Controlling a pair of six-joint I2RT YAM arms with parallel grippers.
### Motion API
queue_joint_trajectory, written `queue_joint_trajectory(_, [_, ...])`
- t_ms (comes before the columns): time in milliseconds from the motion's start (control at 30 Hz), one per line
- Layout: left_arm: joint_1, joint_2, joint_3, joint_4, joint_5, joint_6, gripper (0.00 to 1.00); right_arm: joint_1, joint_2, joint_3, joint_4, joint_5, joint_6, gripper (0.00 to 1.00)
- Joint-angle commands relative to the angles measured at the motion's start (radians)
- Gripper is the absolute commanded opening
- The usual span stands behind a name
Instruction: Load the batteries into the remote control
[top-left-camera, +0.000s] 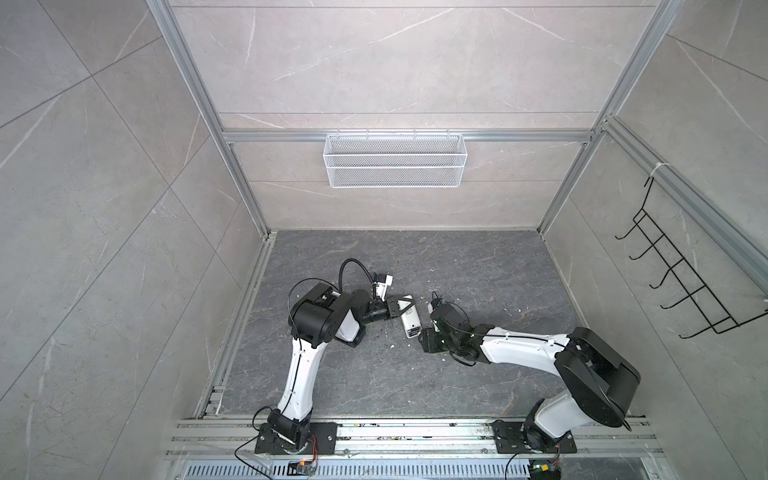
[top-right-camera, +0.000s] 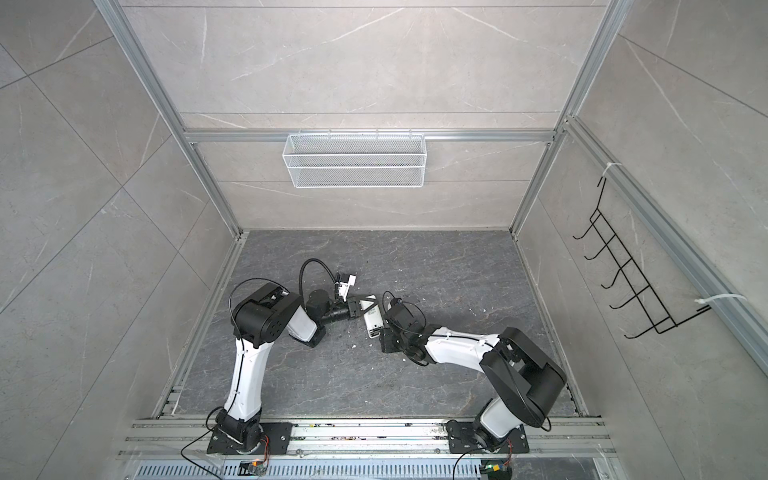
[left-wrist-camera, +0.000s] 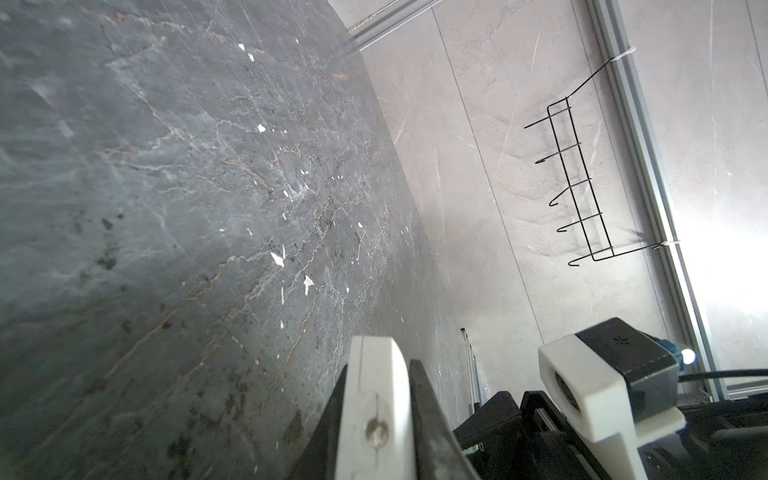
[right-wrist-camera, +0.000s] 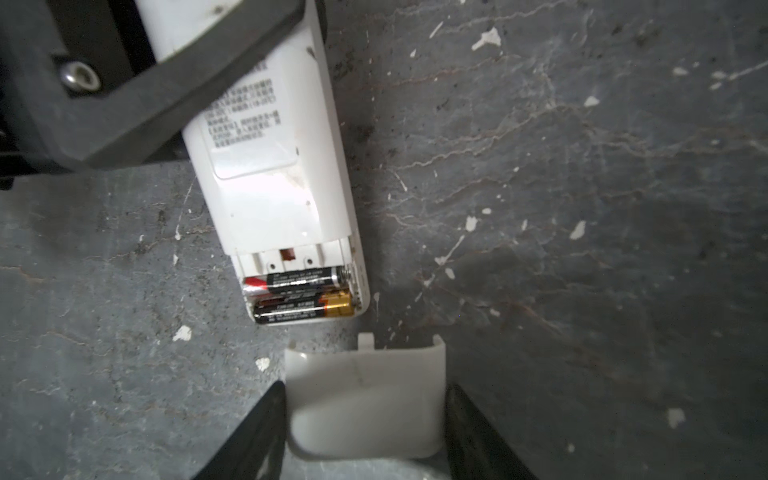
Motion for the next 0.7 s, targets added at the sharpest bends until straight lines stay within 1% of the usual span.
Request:
queue_joint_trajectory(0, [-0.003, 0.055, 0.002, -0.020, -0.024, 0.044, 0.07, 0.022, 0.024, 0.048, -0.002, 0.078, -0.054, 0.59])
queue_joint_trajectory(67, [-0.001, 0.054, 0.000, -0.021, -0.025, 0.039, 0.07, 0.034, 0.027, 0.051, 0.003, 0.107, -0.060, 0.59])
queue_joint_trajectory(100, [-0.001, 0.087, -0.005, -0.021, -0.029, 0.044, 0.06, 0.041, 0.027, 0.049, 0.011, 0.121, -0.063, 0.59])
queue_joint_trajectory(200, [0.000, 0.081, -0.015, -0.021, -0.040, 0.053, 0.07, 0.054, 0.027, 0.049, 0.034, 0.138, -0.081, 0.59])
queue_joint_trajectory(400, [0.000, 0.095, 0.000, -0.021, -0.025, 0.022, 0.07, 0.060, 0.073, 0.097, 0.014, 0.143, -0.133, 0.59])
queue_joint_trajectory(667, [0.008, 0.071, -0.024, -0.049, -0.054, 0.033, 0.06, 0.059, 0.140, 0.140, 0.006, 0.124, -0.135, 0.60])
